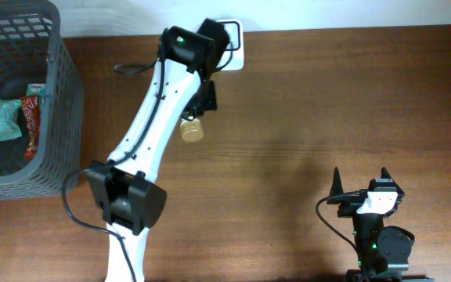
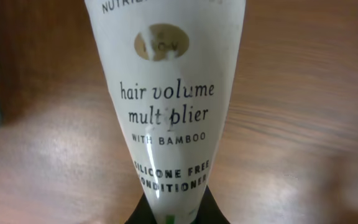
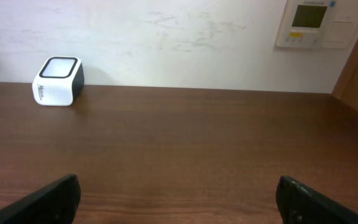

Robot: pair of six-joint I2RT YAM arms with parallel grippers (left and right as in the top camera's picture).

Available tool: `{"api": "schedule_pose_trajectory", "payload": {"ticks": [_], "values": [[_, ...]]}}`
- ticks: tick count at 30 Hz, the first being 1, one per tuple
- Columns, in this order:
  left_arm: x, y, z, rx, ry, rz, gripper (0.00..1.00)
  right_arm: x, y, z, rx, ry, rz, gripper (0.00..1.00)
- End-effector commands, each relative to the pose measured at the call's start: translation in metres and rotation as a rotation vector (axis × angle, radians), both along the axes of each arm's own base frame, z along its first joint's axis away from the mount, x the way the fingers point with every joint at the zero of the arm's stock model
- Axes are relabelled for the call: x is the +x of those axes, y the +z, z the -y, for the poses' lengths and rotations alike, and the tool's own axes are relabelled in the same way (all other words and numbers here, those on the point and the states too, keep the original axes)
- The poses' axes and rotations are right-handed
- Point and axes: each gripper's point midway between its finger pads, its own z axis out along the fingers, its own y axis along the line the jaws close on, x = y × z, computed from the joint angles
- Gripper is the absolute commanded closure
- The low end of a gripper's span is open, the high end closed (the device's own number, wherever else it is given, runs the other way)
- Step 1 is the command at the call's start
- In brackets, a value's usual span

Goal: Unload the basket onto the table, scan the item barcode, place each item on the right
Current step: 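Carry the tube with the left gripper and place it on the table, then return the left gripper to the basket and grasp the red candy bar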

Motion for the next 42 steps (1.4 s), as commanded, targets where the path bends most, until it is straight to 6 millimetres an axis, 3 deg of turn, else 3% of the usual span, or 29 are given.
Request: {"api": "schedule_pose_trajectory", "payload": {"ticks": [1,3,5,9,10,11,13,14,16,17,19,21,23,25,26,28,29,31,33,36,38,39,42], "values": [[-0.005,-0.045,-0.003,0.025,0.09,-0.042,1.0,0.0,-0.003,0.0,0.001,-0.004,-0.005,0.01],[-0.007,-0.088,0.009,0.031,-0.005,-0.058,1.0,0.0,-0.003,0.0,0.001,-0.004,-0.005,0.01],[-0.005,-0.11,0.021,0.023,-0.135,-0.051,1.0,0.0,-0.003,0.0,0.001,-0.004,-0.005,0.01],[0.009,-0.118,0.032,0.005,-0.23,0.007,1.0,0.0,-0.003,0.0,0.001,-0.004,-0.005,0.01],[0.013,-0.118,0.033,0.003,-0.253,0.016,0.96,0.0,-0.003,0.0,0.001,-0.004,-0.005,0.01],[0.013,-0.118,0.031,0.004,-0.248,0.015,0.85,0.0,-0.003,0.0,0.001,-0.004,-0.005,0.01],[0.015,-0.111,0.028,0.003,-0.239,0.015,0.28,0.0,-0.003,0.0,0.001,-0.004,-0.005,0.01],[0.017,-0.104,0.025,0.002,-0.231,0.018,0.09,0.0,-0.003,0.0,0.001,-0.004,-0.005,0.01],[0.026,-0.076,0.017,-0.005,-0.206,0.035,0.08,0.0,-0.003,0.0,0.001,-0.004,-0.005,0.02],[0.032,-0.051,0.013,-0.024,-0.19,0.059,0.08,0.0,-0.003,0.0,0.001,-0.004,-0.005,0.01],[0.05,0.036,-0.002,-0.073,-0.144,0.206,0.08,0.0,-0.003,0.0,0.001,-0.004,-0.005,0.01],[0.061,0.1,-0.016,-0.116,-0.106,0.374,0.08,0.0,-0.003,0.0,0.001,-0.004,-0.005,0.01],[0.072,0.164,-0.044,-0.158,-0.044,0.575,0.08,0.0,-0.003,0.0,0.001,-0.004,-0.005,0.01],[0.076,0.219,-0.091,-0.169,0.051,0.766,0.05,0.0,-0.003,0.0,0.001,-0.004,-0.005,0.01],[0.075,0.241,-0.126,-0.146,0.12,0.848,0.03,0.0,-0.003,0.0,0.001,-0.004,-0.005,0.01],[0.071,0.263,-0.189,-0.06,0.254,0.94,0.01,0.0,-0.003,0.0,0.001,-0.004,-0.005,0.02],[0.069,0.268,-0.228,-0.005,0.337,0.965,0.06,0.0,-0.003,0.0,0.001,-0.004,-0.005,0.01],[0.058,0.257,-0.295,0.091,0.442,0.929,0.23,0.0,-0.003,0.0,0.001,-0.004,-0.005,0.01],[0.054,0.246,-0.321,0.143,0.416,0.871,0.23,0.0,-0.003,0.0,0.001,-0.004,-0.005,0.01],[0.051,0.213,-0.375,0.168,0.507,0.781,0.28,0.0,-0.003,0.0,0.001,-0.004,-0.005,0.02],[0.061,0.183,-0.387,0.127,0.41,0.705,0.3,0.0,-0.003,0.0,0.001,-0.004,-0.005,0.01],[0.07,0.157,-0.392,0.103,0.347,0.648,0.26,0.0,-0.003,0.0,0.001,-0.004,-0.005,0.01],[0.075,0.097,-0.416,0.125,0.388,0.535,0.29,0.0,-0.003,0.0,0.001,-0.004,-0.005,0.01]]}}
